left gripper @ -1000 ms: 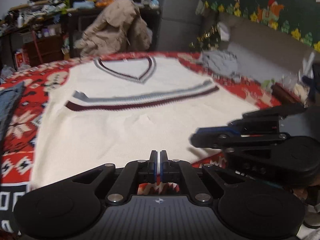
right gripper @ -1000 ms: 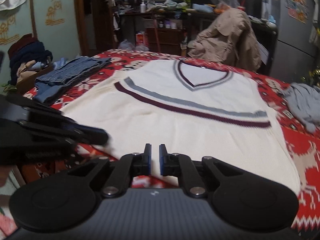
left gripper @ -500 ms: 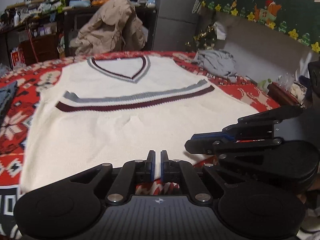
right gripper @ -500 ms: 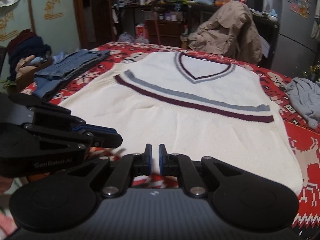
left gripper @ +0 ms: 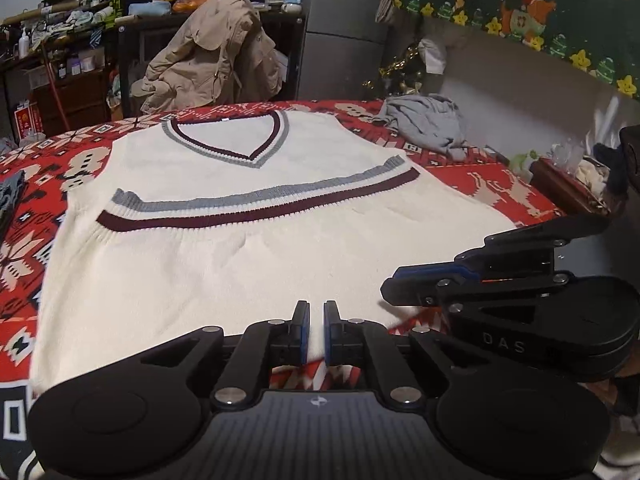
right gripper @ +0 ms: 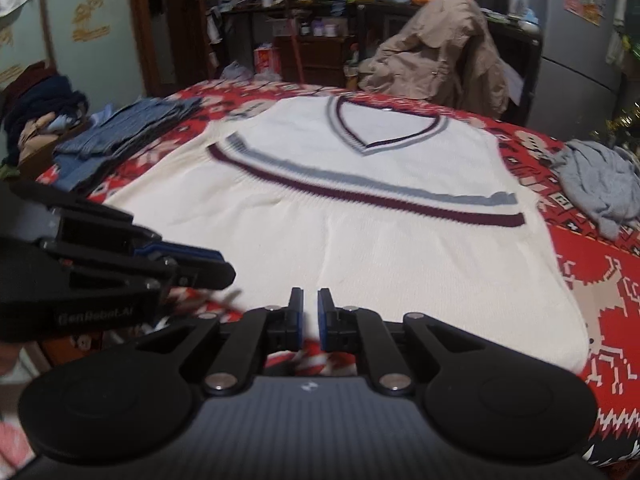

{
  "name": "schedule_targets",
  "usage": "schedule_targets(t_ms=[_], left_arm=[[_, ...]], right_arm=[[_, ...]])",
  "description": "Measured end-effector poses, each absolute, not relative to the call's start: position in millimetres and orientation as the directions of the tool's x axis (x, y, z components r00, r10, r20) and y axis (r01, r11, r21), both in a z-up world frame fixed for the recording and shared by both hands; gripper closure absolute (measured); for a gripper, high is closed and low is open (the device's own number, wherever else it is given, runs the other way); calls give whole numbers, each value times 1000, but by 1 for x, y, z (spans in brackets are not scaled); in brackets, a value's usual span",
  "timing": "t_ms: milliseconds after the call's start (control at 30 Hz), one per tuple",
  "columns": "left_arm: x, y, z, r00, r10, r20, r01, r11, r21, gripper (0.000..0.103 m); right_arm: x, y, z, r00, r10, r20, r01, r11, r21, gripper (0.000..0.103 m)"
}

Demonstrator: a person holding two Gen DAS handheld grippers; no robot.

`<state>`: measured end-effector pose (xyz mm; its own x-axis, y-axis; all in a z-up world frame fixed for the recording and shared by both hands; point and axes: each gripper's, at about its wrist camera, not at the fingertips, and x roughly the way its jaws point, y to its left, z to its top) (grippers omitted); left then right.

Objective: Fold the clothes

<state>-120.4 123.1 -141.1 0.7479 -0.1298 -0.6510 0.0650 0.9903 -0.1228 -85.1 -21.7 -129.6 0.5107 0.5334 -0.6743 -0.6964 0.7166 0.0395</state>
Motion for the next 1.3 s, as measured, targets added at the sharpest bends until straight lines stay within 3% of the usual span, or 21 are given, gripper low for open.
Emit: schedule_targets(t_ms=[367, 500, 767, 1067, 1300], left_arm=[[-142, 138, -144, 735, -123, -667, 49, 991, -128, 96], [-133, 166, -140, 755, -106, -647, -52, 974, -219, 96], [-139, 200, -150, 746, -81, -661, -154, 945, -289, 96], [-168, 229, -134, 773, -12, -635, -211, 938, -276, 96], [-166, 260, -151, 750, 32, -660, -296, 909, -293, 97]], right_arm=[[-91, -48, -139, 498, 522, -692, -680, 731, 61, 95], [-86, -61, -125, 555, 525, -645, -641, 764, 71, 95], [-62, -70, -143, 573, 468, -673, -598, 800, 48, 95], [-76, -117, -129, 614, 457, -644, -555, 830, 60, 94], [-32, -146, -130, 663, 365, -654, -441, 896, 53, 94]])
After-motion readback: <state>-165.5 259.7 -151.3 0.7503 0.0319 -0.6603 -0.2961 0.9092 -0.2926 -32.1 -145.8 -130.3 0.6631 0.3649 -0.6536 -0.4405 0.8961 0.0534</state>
